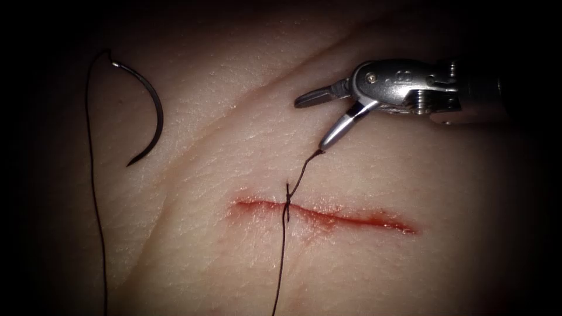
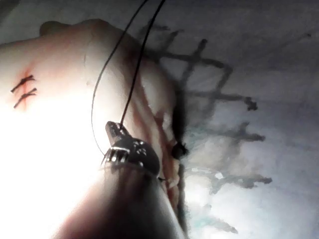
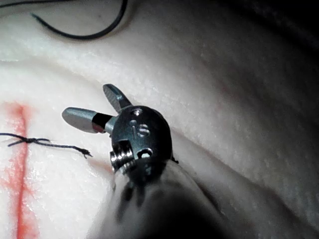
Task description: Wound Closure
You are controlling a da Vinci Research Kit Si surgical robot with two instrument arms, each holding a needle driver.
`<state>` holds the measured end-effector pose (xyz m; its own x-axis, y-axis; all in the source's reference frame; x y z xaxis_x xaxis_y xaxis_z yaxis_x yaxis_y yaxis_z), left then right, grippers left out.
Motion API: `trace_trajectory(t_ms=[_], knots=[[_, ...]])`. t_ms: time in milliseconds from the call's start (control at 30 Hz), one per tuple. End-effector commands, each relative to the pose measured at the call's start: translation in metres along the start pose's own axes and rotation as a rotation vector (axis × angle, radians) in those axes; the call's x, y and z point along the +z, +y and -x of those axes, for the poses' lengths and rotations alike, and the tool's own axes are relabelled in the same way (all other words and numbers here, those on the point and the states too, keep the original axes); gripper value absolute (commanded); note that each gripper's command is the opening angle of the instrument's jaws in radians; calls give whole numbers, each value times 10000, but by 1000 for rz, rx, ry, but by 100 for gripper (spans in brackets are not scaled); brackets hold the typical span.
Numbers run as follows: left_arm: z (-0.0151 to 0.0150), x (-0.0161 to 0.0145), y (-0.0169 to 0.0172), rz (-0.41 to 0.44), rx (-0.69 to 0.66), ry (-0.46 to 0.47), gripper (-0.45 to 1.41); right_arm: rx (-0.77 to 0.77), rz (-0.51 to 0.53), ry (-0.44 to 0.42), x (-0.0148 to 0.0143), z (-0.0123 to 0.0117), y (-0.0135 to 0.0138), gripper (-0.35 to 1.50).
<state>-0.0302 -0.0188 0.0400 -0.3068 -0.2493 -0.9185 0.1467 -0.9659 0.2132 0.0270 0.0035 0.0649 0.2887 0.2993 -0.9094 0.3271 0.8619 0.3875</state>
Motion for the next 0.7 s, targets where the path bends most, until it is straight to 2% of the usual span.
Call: trace_trajectory(t_ms=[33,67,267,367,467,533,700], knots=[[8,6,-11,-10,8,5,-45,-1,80,-19,2,5,-10,120],[8,6,-11,-10,8,5,-45,-1,80,-19,2,5,-10,120],[26,1,-64,-85,33,31,-45,14,258,-18,-5,16,-40,118],[33,-2,-94,-144,44,47,-45,12,324,-15,6,23,-63,121],[33,-3,-106,-172,53,50,-45,16,326,7,15,26,-75,118],[34,-6,-129,-215,72,69,-45,11,351,36,29,29,-89,115],[35,-2,-160,-251,99,94,-45,3,397,90,40,31,-101,111]])
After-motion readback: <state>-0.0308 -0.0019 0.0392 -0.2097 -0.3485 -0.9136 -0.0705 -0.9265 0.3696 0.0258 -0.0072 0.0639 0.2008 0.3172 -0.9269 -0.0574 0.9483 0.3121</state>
